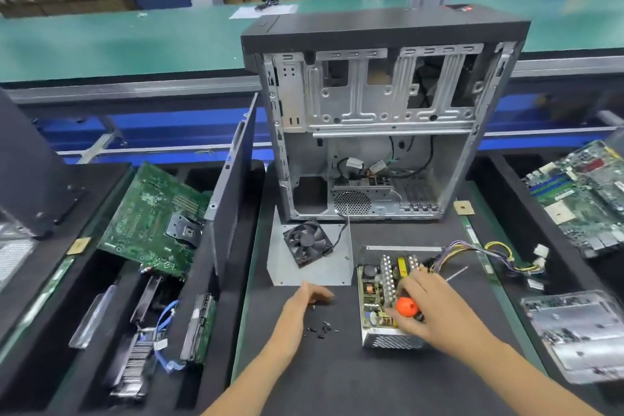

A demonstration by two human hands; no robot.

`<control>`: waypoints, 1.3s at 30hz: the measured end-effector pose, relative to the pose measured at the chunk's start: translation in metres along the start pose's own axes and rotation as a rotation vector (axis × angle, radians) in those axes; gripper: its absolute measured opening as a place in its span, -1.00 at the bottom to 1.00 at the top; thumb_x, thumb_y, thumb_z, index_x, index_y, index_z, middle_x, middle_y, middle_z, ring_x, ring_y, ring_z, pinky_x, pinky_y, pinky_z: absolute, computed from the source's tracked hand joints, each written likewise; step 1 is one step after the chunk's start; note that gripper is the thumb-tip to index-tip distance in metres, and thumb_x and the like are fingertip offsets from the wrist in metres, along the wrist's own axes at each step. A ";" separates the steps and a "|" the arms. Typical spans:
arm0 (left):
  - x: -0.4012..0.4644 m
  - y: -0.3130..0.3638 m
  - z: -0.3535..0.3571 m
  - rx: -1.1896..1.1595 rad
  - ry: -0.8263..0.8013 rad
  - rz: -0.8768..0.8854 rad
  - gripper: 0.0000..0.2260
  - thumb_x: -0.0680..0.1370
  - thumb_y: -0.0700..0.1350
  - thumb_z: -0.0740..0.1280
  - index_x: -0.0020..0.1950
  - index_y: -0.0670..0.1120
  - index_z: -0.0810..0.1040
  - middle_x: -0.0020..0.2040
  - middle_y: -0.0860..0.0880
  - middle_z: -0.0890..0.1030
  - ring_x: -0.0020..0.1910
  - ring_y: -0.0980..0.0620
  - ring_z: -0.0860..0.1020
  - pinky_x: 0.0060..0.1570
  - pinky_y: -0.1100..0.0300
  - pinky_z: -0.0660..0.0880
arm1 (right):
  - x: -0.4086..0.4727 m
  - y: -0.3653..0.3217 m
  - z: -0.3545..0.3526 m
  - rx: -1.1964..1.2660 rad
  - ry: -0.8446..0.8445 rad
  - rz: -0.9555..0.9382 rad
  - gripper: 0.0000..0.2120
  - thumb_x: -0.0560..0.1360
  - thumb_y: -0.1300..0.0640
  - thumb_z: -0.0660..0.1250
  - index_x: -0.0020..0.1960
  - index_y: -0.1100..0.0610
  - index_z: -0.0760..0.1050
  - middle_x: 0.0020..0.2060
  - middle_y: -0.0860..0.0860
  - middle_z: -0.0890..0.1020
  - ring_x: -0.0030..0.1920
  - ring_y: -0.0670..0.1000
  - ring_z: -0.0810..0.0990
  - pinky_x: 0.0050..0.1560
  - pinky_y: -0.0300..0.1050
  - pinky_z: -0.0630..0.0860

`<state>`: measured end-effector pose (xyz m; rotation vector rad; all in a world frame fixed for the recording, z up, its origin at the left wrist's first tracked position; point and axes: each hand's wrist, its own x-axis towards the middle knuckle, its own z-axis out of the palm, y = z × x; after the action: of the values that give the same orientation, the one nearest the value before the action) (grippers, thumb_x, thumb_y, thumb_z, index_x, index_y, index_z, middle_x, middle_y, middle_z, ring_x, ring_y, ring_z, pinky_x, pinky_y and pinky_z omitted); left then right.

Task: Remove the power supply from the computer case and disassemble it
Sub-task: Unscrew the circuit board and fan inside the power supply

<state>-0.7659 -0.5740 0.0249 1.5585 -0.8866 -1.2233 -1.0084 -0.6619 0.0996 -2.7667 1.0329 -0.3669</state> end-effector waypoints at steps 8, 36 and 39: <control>-0.012 -0.002 0.000 0.334 -0.132 0.242 -0.69 0.61 0.15 0.11 0.09 0.15 0.63 0.09 0.22 0.59 0.20 0.17 0.50 0.20 0.32 0.37 | -0.001 -0.001 0.003 -0.034 -0.013 0.026 -0.63 0.47 -0.23 0.23 -0.20 0.09 0.44 -0.27 -0.06 0.44 -0.26 0.01 0.43 -0.14 -0.17 0.39; 0.002 0.081 0.062 0.769 0.113 0.378 -0.84 0.58 0.10 0.30 -0.08 0.04 0.52 -0.18 0.17 0.46 -0.21 0.20 0.46 -0.25 0.31 0.38 | 0.030 0.035 -0.044 -0.038 -0.154 0.364 -0.93 0.47 0.05 0.30 -0.05 -0.04 0.43 -0.14 -0.06 0.52 -0.03 0.07 0.57 -0.22 -0.14 0.38; 0.014 0.096 0.094 1.132 0.043 0.292 -0.66 0.59 0.22 0.20 -0.04 -0.04 0.49 -0.14 0.02 0.58 -0.16 0.03 0.56 -0.27 0.15 0.39 | 0.033 0.032 -0.032 -0.038 -0.234 0.447 -0.82 0.48 0.01 0.29 0.06 0.01 0.48 -0.06 0.02 0.60 0.00 0.11 0.60 -0.10 -0.08 0.51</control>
<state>-0.8536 -0.6377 0.1058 2.1522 -1.8801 -0.4236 -1.0140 -0.7099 0.1285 -2.4300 1.5465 0.0377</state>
